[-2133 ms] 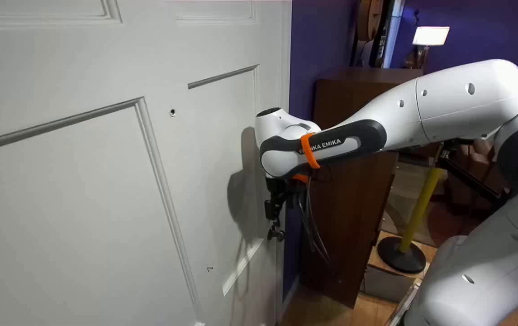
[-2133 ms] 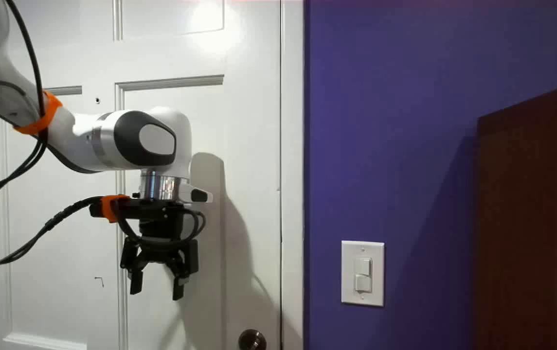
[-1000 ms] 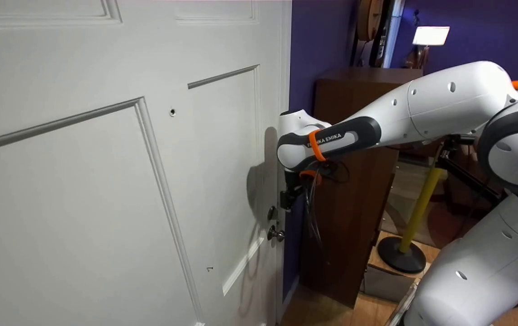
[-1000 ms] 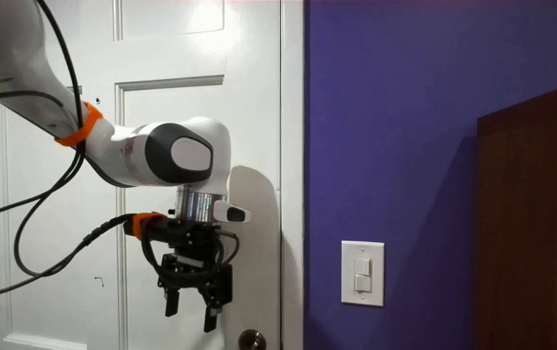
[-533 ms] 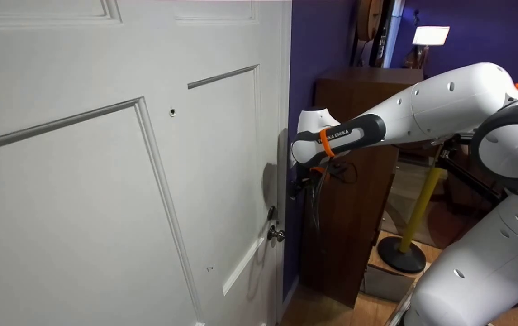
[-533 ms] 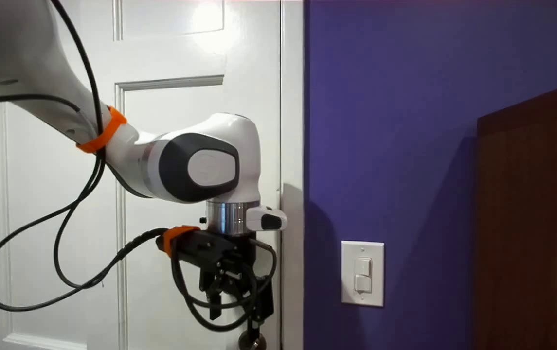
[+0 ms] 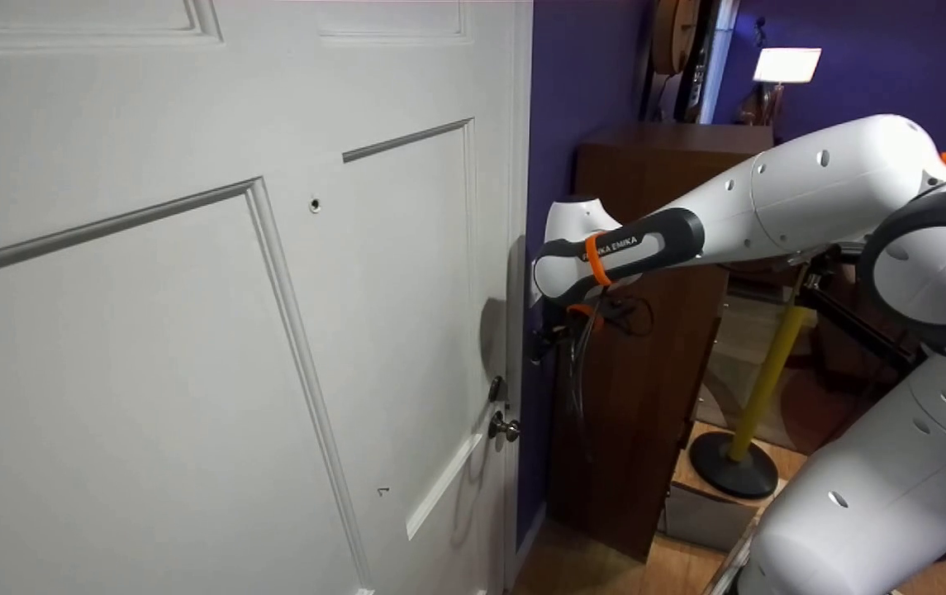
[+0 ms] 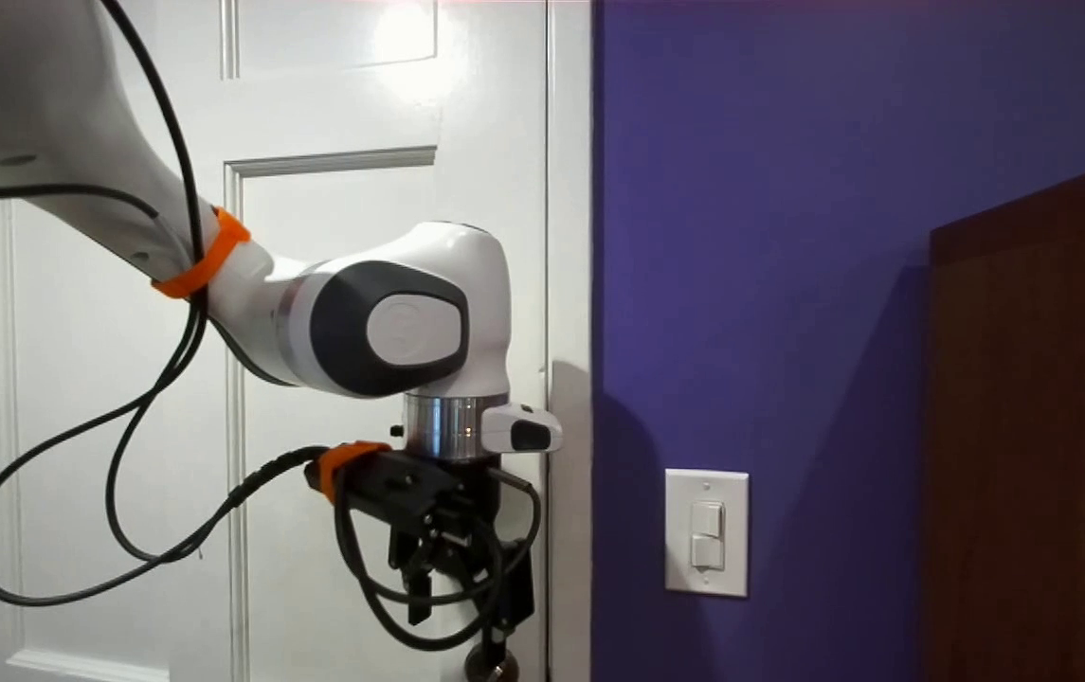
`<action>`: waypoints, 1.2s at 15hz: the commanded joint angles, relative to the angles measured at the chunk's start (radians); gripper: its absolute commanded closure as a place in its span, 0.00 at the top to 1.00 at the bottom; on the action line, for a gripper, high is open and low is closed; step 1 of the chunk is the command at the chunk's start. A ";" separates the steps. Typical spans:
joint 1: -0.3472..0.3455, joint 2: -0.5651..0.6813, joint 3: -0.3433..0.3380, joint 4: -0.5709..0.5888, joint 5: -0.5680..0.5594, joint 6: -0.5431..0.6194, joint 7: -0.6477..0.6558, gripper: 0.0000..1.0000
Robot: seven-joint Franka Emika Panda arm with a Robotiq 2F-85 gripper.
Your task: Turn off the light switch
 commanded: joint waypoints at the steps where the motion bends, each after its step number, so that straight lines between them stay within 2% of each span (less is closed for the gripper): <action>1: -0.021 0.036 -0.012 0.024 0.010 0.030 0.031 1.00; 6: -0.056 0.063 -0.079 0.037 0.076 0.142 -0.030 1.00; 10: -0.066 0.110 -0.138 0.079 0.248 0.220 -0.115 1.00; 14: -0.072 0.166 -0.158 0.129 0.394 0.259 -0.171 1.00; 15: -0.076 0.176 -0.156 0.137 0.408 0.267 -0.162 1.00; 16: -0.080 0.138 -0.145 0.101 0.355 0.250 -0.139 1.00; 18: -0.083 0.159 -0.145 0.118 0.371 0.257 -0.139 1.00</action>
